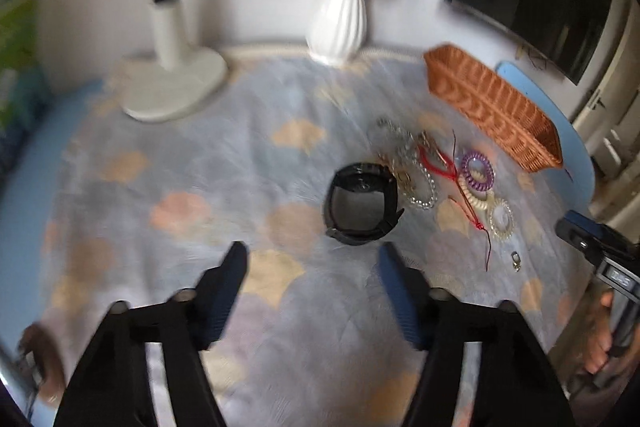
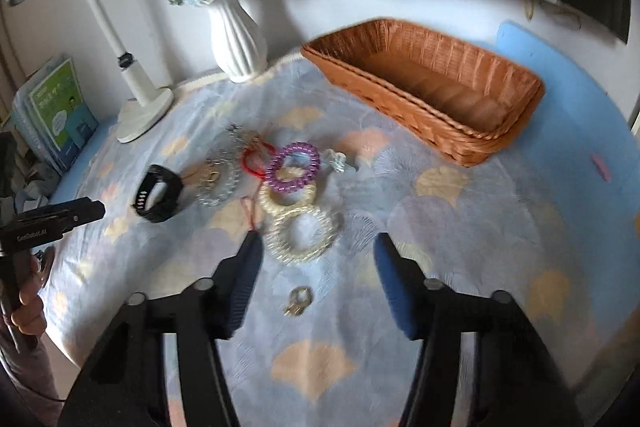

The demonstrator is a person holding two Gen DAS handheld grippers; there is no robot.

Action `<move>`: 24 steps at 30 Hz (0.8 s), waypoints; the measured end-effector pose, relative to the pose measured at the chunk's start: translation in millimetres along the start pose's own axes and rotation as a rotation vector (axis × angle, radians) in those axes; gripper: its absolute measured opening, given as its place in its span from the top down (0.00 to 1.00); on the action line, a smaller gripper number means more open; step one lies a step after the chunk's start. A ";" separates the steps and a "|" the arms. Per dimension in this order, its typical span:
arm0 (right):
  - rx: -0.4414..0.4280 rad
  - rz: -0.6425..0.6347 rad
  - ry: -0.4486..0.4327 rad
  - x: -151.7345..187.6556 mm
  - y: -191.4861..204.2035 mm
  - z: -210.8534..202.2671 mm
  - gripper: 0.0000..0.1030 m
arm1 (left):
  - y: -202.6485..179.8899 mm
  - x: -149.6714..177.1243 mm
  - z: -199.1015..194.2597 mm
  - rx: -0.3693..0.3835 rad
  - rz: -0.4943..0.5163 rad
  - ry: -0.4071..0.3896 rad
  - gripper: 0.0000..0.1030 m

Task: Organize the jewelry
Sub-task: 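Grasp the black watch with the left tool while the right tool grasps the clear coil hair tie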

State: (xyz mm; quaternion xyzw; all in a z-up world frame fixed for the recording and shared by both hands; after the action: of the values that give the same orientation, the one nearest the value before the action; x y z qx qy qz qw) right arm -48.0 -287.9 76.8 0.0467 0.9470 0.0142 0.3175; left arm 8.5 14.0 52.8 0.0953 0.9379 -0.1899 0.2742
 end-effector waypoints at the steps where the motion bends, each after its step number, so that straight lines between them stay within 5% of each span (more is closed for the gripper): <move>1: -0.008 0.005 0.013 -1.0 -2.1 6.4 0.48 | 1.6 -3.5 8.4 0.018 -0.007 0.013 0.39; 8: -0.089 -0.027 0.093 -6.7 -4.4 44.6 0.57 | 5.5 -19.6 45.4 0.063 -0.037 0.061 0.48; 11: -0.058 -0.075 0.089 -9.2 6.8 52.5 0.58 | 3.7 -25.8 57.6 0.066 -0.050 0.085 0.50; 19: 0.001 -0.156 0.072 -8.9 21.5 65.7 0.85 | -4.1 -29.5 76.5 0.009 -0.027 0.112 0.82; 24: -0.005 -0.168 0.064 -7.3 18.6 63.2 0.88 | -5.3 -28.9 75.1 -0.025 -0.022 0.099 0.92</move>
State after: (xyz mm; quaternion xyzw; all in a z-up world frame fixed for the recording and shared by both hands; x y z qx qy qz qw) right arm -2.7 -270.2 31.8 -0.0341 0.9572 -0.0087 0.2873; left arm 66.9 -23.6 11.9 0.0910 0.9536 -0.1760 0.2266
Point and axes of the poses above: each gripper's, at about its wrist camera, not at the fingertips, and z roughly the way its jaws point, y to its left, x to its underside, the point moved 1 cm from there along z, roughly the way its jaws point, and after that the axes turned 9 degrees about x, right-handed, at the moved point
